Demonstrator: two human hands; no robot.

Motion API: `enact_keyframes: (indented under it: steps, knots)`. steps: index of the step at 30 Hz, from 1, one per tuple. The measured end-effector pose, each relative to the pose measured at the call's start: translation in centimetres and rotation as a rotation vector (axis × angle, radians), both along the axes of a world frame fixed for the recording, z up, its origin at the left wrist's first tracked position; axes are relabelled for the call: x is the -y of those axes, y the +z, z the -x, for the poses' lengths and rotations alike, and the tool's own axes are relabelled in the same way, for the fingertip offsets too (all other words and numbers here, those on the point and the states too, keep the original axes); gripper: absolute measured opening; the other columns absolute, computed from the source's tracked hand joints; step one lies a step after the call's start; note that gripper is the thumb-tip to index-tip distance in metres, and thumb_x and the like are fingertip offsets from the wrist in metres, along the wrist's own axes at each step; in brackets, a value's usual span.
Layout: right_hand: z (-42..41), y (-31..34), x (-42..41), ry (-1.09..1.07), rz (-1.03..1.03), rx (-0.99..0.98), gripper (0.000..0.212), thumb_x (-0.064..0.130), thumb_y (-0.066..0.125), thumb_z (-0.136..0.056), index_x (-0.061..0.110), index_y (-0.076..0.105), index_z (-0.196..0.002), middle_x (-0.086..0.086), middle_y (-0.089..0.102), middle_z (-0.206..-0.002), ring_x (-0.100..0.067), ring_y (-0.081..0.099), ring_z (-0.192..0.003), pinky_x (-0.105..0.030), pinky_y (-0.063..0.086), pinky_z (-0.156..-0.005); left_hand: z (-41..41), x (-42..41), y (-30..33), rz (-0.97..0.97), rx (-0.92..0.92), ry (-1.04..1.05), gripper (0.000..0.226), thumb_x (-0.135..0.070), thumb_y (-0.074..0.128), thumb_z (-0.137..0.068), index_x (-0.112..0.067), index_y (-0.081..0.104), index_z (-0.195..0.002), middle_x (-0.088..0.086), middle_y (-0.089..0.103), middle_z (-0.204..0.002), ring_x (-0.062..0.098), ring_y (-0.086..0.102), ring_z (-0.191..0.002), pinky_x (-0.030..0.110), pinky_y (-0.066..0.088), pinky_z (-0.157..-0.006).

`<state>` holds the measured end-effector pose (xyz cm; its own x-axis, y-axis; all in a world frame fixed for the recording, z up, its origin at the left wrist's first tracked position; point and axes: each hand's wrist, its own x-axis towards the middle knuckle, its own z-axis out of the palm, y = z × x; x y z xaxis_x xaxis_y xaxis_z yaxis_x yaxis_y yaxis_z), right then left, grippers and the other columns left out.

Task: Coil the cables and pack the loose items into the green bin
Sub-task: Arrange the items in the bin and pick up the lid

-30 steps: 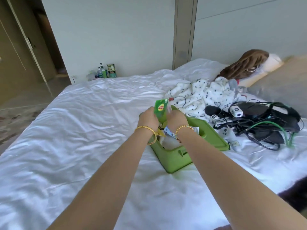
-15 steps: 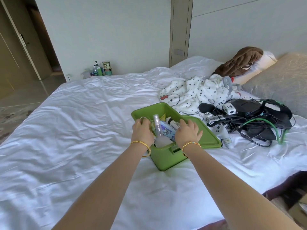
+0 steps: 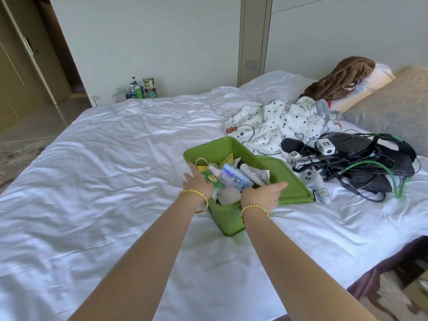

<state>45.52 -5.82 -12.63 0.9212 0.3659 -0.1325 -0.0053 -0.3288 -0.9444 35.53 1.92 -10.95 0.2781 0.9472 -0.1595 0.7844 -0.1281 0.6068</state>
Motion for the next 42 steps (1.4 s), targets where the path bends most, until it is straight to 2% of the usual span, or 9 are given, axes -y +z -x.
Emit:
enact_keyframes:
  steps: [6, 9, 12, 15, 22, 25, 32, 37, 42]
  knots:
    - [0.2, 0.6, 1.4, 0.094, -0.099, -0.024, 0.073, -0.001, 0.045, -0.087, 0.011, 0.006, -0.147, -0.013, 0.028, -0.149, -0.037, 0.042, -0.127, -0.049, 0.042, -0.1, 0.9, 1.9, 1.0, 0.045, 0.135, 0.038, 0.091, -0.005, 0.05, -0.089, -0.021, -0.019, -0.146, 0.026, 0.028, -0.148, 0.037, 0.043, -0.128, 0.039, 0.039, -0.102]
    - [0.7, 1.0, 2.0, 0.092, -0.117, -0.002, 0.052, -0.002, 0.043, -0.083, 0.009, 0.032, -0.133, -0.015, 0.052, -0.12, -0.035, 0.056, -0.103, -0.044, 0.05, -0.081, 2.9, 3.3, 1.6, 0.077, 0.278, 0.123, 0.091, -0.004, 0.05, -0.089, -0.02, -0.019, -0.146, 0.017, 0.041, -0.143, 0.034, 0.051, -0.12, 0.037, 0.042, -0.096]
    - [1.3, 1.8, 2.0, 0.071, -0.117, 0.07, 0.028, 0.0, 0.041, -0.08, 0.01, 0.048, -0.105, -0.001, 0.051, -0.08, -0.027, 0.05, -0.078, -0.033, 0.039, -0.065, 5.1, 4.2, 3.5, 0.141, 0.477, 0.219, 0.082, -0.016, 0.049, -0.091, -0.013, -0.008, -0.149, 0.013, 0.034, -0.148, 0.031, 0.04, -0.131, 0.036, 0.034, -0.105]
    - [2.3, 2.9, 1.4, 0.138, -0.085, 0.196, 0.026, 0.002, 0.043, -0.081, 0.012, 0.055, -0.102, 0.0, 0.054, -0.081, -0.025, 0.049, -0.077, -0.029, 0.036, -0.068, 7.4, 3.3, 7.3, 0.049, 0.527, 0.205, 0.074, -0.026, 0.045, -0.092, -0.019, -0.002, -0.15, 0.01, 0.023, -0.154, 0.031, 0.026, -0.139, 0.04, 0.027, -0.111]
    - [1.9, 4.1, 0.9, 0.189, 0.09, 0.173, 0.013, 0.004, 0.042, -0.085, 0.009, 0.048, -0.075, -0.007, 0.049, -0.071, -0.028, 0.048, -0.073, -0.03, 0.038, -0.068, 12.4, 0.2, 7.3, -0.122, -0.005, 0.096, 0.071, -0.029, 0.05, -0.089, -0.011, 0.013, -0.146, 0.019, 0.033, -0.144, 0.035, 0.029, -0.135, 0.045, 0.031, -0.11]
    - [0.8, 3.2, 1.2, 0.208, 0.12, 0.102, 0.015, 0.006, 0.043, -0.087, 0.003, 0.056, -0.093, -0.01, 0.05, -0.082, -0.027, 0.047, -0.076, -0.031, 0.038, -0.07, 13.4, -1.0, 4.9, -0.141, -0.255, 0.107, 0.064, -0.032, 0.047, -0.091, -0.009, 0.018, -0.142, 0.018, 0.041, -0.139, 0.036, 0.035, -0.131, 0.047, 0.028, -0.11]
    - [-1.4, 4.9, -1.1, 0.452, 0.065, 0.022, 0.044, 0.007, 0.052, -0.087, -0.001, 0.048, -0.13, -0.014, 0.06, -0.095, -0.023, 0.05, -0.078, -0.032, 0.043, -0.073, 14.7, -3.7, 4.3, -0.156, -0.252, 0.038, 0.055, -0.036, 0.048, -0.093, -0.003, 0.031, -0.134, 0.019, 0.055, -0.122, 0.035, 0.054, -0.11, 0.036, 0.041, -0.079]
    - [-1.2, 4.1, -2.3, 0.571, 0.144, 0.058, 0.038, 0.01, 0.051, -0.089, -0.001, 0.05, -0.126, -0.021, 0.06, -0.109, -0.029, 0.056, -0.089, -0.038, 0.047, -0.083, 16.5, -4.4, 2.0, -0.087, -0.352, 0.017, 0.038, -0.032, 0.04, -0.096, -0.002, 0.046, -0.118, 0.018, 0.057, -0.117, 0.031, 0.054, -0.1, 0.035, 0.041, -0.08]
    - [-0.3, 2.1, -2.6, 0.497, 0.345, 0.239, 0.02, 0.016, 0.046, -0.093, 0.001, 0.051, -0.106, -0.014, 0.056, -0.083, -0.03, 0.052, -0.085, -0.037, 0.045, -0.076, 15.5, -4.4, 1.6, -0.17, -0.31, 0.056, 0.025, -0.025, 0.035, -0.096, -0.007, 0.047, -0.085, 0.016, 0.057, -0.092, 0.027, 0.047, -0.077, 0.031, 0.037, -0.068]
